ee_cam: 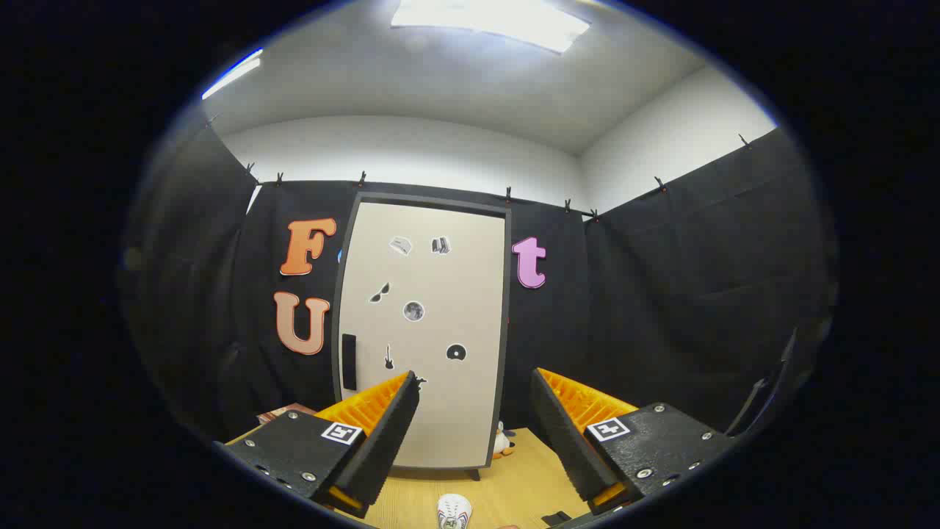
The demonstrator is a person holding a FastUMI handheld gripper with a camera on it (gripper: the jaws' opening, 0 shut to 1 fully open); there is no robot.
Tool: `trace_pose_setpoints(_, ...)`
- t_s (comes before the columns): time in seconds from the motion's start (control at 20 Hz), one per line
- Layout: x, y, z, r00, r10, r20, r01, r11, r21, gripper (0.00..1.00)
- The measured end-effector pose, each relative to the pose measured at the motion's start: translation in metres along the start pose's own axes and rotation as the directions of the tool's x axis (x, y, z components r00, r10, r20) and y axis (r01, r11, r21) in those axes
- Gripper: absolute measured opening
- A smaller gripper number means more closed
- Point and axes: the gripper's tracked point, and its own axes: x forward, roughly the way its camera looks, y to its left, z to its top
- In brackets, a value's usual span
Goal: Open the shoe cabinet door, grab the shoes and put them into the shoe cabinet, then close the shoe cabinet door.
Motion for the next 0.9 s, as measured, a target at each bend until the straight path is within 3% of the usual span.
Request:
trace_pose_setpoints(0.5,0.004,0.013,-0.012,0.999,-0.007,-0.052,0.007,1.0,-0.001,0.96)
trace_pose_setpoints(0.9,0.03,0.058,-0.029,0.994,0.05,-0.102,-0.048,0.999,0.022,0.96)
